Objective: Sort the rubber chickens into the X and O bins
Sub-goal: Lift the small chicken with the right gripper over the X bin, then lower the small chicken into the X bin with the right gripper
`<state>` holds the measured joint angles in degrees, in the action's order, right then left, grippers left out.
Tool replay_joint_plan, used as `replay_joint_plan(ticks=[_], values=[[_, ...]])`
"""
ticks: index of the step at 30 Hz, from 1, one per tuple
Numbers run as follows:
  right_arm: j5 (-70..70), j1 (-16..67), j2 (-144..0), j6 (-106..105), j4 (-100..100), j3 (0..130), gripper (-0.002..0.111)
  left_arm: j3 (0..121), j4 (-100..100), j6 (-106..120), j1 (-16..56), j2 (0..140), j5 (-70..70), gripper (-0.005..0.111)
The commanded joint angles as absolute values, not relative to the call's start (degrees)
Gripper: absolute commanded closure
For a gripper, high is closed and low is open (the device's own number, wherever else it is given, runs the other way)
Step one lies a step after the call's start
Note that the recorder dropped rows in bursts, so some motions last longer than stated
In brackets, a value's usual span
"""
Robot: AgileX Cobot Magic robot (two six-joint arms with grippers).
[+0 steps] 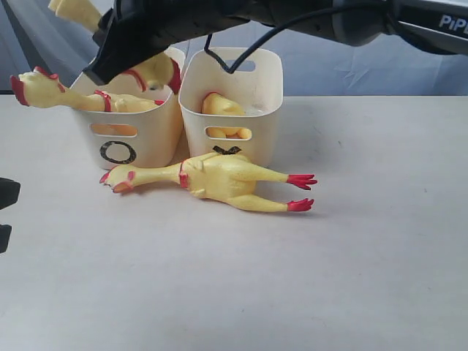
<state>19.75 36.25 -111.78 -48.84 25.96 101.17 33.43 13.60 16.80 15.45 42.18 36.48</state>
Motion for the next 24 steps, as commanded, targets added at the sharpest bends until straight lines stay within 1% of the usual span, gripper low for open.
replay_joint_plan(ticks=[1, 6, 14, 24], values=[[13.4, 35.8, -112.7, -49.0, 23.6, 101.3, 0.109, 33.1, 13.6, 16.5, 15.5, 41.6, 36.4, 0.107], [15.5, 33.1, -113.5, -45.6, 23.8, 101.3, 0.109, 33.1, 13.7, 16.5, 15.5, 41.6, 36.4, 0.107], [21.1, 25.8, -113.4, -42.6, 25.6, 101.3, 0.109, 33.1, 13.7, 16.5, 15.5, 41.6, 36.5, 0.107], [16.1, 19.4, -114.7, -42.6, 30.8, 101.3, 0.109, 33.1, 13.7, 16.5, 15.5, 41.6, 36.5, 0.107]])
